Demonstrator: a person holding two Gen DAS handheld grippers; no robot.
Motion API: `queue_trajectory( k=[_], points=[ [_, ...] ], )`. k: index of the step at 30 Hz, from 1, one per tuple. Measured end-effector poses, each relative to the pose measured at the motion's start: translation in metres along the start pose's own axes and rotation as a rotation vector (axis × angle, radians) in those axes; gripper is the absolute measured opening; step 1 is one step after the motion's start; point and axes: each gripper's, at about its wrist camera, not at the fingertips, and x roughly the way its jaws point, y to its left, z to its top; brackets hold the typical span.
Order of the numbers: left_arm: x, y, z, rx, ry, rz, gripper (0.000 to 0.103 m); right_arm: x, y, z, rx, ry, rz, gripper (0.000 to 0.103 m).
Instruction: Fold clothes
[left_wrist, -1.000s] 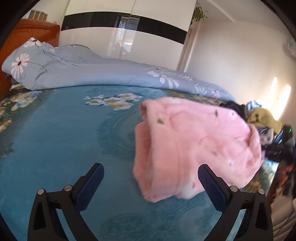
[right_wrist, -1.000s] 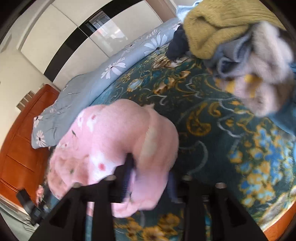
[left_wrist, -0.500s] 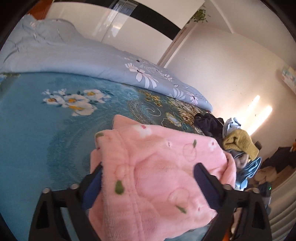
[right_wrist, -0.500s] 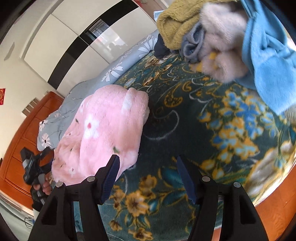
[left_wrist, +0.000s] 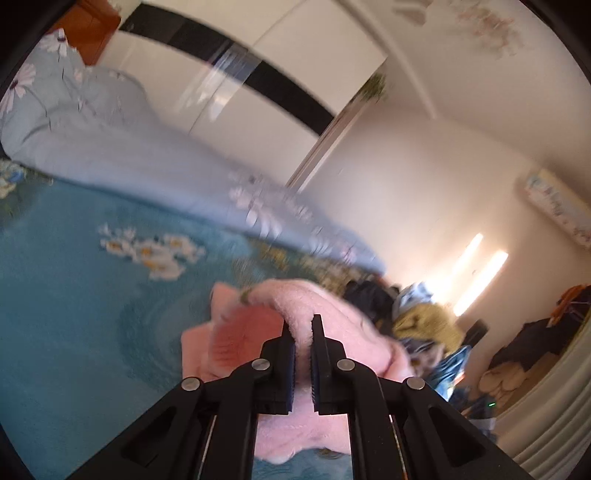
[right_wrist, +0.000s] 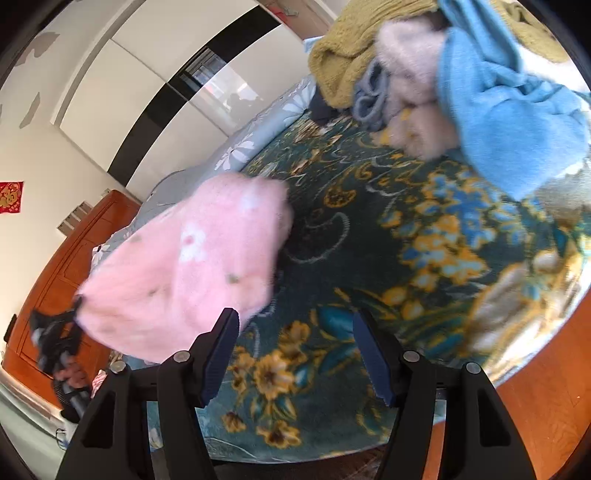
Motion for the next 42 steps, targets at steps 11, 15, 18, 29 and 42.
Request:
queue_trajectory(
  k=[11, 15, 18, 29, 42],
  points=[
    [-0.173, 0.044, 0.013, -0.011, -0.257, 0.238, 0.007, 0.000, 0.001, -0.009, 0.015, 0.001, 0.061, 0.066],
    [-0.201, 0.094, -0.011, -0.147, -0.248, 0.338, 0.007, 0.021, 0.030, -0.006, -0.030, 0.038, 0.109, 0.066],
    [-0.210, 0.114, -0.031, -0.197, -0.240, 0.358, 0.007, 0.041, 0.069, -0.001, -0.109, 0.079, 0.158, 0.066],
    [-0.216, 0.138, -0.067, -0.242, -0.212, 0.343, 0.008, 0.090, 0.167, -0.007, -0.256, 0.181, 0.178, 0.054],
    [-0.195, 0.101, 0.043, -0.093, -0.307, 0.316, 0.007, 0.028, 0.195, 0.098, -0.101, -0.071, 0.267, 0.006]
  ],
)
